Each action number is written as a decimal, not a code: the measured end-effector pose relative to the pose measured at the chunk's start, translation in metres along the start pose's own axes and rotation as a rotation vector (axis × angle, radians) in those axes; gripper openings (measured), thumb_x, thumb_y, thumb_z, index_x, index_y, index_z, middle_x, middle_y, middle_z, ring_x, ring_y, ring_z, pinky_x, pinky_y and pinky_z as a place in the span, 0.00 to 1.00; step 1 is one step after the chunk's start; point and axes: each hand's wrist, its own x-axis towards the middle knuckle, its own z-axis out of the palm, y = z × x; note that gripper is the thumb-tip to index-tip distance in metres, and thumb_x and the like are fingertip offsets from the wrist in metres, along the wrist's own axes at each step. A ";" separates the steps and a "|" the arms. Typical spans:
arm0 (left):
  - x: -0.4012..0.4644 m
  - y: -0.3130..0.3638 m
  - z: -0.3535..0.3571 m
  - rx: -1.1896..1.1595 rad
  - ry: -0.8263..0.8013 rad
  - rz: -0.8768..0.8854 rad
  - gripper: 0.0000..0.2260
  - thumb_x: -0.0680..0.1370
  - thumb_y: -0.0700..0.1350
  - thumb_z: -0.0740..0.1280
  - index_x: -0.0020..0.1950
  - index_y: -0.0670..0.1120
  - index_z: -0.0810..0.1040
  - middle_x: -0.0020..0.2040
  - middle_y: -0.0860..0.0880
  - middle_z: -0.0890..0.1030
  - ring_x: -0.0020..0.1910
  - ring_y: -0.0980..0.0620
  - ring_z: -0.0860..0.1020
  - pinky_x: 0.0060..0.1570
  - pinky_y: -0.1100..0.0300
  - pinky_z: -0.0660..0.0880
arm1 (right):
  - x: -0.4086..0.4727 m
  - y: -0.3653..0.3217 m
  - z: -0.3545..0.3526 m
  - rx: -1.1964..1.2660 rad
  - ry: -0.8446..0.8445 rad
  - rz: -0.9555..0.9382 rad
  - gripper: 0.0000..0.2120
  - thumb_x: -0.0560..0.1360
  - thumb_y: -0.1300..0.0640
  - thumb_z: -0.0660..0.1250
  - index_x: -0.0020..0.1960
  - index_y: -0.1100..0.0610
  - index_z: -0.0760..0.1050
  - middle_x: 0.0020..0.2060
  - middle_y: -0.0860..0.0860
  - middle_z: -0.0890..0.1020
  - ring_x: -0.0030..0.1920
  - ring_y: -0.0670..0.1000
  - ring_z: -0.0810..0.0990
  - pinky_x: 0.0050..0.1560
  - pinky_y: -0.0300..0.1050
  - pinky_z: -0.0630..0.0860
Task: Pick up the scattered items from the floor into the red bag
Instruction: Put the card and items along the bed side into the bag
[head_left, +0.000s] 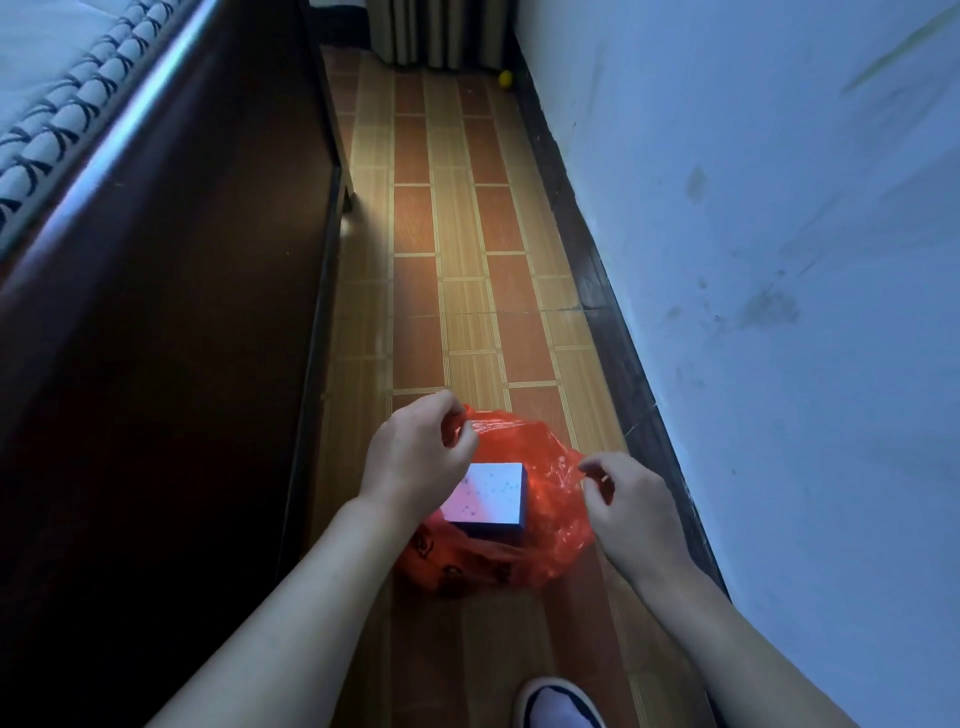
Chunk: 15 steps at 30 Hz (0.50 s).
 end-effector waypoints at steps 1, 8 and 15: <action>0.002 0.003 -0.001 -0.010 0.018 0.019 0.03 0.81 0.48 0.70 0.49 0.49 0.80 0.41 0.56 0.80 0.39 0.57 0.78 0.35 0.69 0.71 | 0.002 -0.003 -0.003 0.039 0.025 -0.023 0.08 0.80 0.60 0.70 0.57 0.52 0.83 0.49 0.44 0.84 0.49 0.42 0.82 0.53 0.46 0.84; 0.016 0.034 -0.017 -0.121 0.177 0.154 0.03 0.80 0.46 0.71 0.47 0.48 0.80 0.39 0.56 0.80 0.38 0.57 0.79 0.36 0.58 0.79 | 0.016 -0.047 -0.050 0.240 0.257 -0.246 0.10 0.76 0.70 0.72 0.52 0.58 0.85 0.44 0.46 0.84 0.46 0.45 0.84 0.47 0.39 0.80; 0.031 0.070 -0.049 -0.269 0.371 0.313 0.04 0.80 0.42 0.71 0.46 0.44 0.81 0.38 0.52 0.80 0.37 0.56 0.80 0.37 0.62 0.78 | 0.010 -0.079 -0.107 0.343 0.504 -0.353 0.06 0.78 0.70 0.72 0.51 0.62 0.85 0.42 0.52 0.85 0.44 0.51 0.84 0.48 0.42 0.78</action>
